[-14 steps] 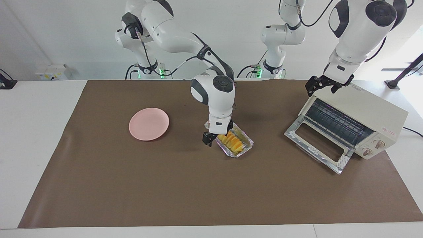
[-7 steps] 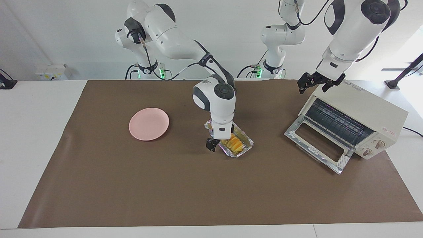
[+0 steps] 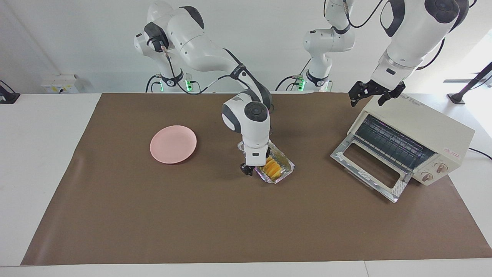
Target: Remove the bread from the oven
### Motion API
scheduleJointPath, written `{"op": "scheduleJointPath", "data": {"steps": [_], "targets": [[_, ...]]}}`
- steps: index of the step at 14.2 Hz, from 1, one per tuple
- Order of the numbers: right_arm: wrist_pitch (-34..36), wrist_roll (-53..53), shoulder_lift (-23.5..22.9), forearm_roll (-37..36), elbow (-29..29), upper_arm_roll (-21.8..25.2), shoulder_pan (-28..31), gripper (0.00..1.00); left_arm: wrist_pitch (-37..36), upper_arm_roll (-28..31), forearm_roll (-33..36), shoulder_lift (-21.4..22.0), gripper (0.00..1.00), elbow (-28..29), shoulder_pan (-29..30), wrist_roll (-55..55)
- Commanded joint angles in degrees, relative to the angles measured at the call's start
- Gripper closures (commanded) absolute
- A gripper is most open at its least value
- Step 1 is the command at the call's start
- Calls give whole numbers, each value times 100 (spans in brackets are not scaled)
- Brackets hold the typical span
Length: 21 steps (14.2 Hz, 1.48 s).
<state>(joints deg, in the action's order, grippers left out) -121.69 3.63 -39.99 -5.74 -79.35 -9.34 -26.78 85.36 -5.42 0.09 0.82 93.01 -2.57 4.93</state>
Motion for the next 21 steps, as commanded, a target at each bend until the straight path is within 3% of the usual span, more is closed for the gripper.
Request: {"op": "scheduleJointPath", "data": {"steps": [1,9,14,17,21], "targets": [[58,181,-35,108,33,-33,76,100,24,-100,-44,129,0,147,169,-53],[777,234,79,222,208,-33,120,100,-2,-65,-44,156,0,112,178,-9],[1824,-255,158,679,1070,98,655,100,-2,-65,-44,156,0,112,178,-9],[1720,-1065,185,662,1123,519,779,100,-2,-65,-44,156,0,112,178,-9],[1405,-1084,185,706,1001,775,1314,100,-2,-65,-44,156,0,112,178,-9]]}}
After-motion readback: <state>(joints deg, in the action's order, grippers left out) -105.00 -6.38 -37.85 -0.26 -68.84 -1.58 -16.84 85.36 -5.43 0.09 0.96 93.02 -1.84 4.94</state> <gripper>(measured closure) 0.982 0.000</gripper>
